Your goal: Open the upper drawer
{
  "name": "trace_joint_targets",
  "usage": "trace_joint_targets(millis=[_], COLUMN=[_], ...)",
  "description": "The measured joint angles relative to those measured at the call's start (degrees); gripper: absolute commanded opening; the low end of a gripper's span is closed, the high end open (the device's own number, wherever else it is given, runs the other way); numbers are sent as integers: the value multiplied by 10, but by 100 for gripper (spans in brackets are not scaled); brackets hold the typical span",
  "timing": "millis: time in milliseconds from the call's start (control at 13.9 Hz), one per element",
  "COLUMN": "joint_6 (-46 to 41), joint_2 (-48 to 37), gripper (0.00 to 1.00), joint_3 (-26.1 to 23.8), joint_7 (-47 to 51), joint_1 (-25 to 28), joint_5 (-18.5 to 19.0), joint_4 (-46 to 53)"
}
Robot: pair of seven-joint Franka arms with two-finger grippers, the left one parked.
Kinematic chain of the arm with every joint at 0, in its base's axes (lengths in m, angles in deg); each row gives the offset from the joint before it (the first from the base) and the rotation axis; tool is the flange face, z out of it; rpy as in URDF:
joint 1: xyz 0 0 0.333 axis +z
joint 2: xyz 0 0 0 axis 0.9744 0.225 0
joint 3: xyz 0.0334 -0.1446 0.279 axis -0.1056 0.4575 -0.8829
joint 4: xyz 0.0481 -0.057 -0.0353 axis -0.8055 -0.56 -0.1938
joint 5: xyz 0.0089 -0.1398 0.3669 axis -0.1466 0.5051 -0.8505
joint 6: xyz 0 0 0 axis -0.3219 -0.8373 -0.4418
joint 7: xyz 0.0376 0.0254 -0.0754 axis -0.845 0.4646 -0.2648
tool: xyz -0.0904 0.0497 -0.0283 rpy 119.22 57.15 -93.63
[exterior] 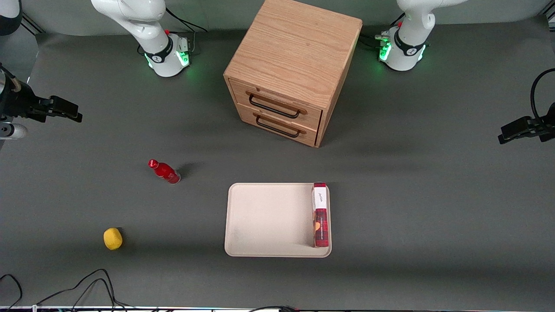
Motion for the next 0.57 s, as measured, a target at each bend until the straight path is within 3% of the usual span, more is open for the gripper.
trace_joint_targets(millis=[575], joint_6=[-14], joint_2=[-3], gripper=[100], joint_3=[1], joint_7=[0], joint_1=[-6], joint_5=[-19], joint_4=[2])
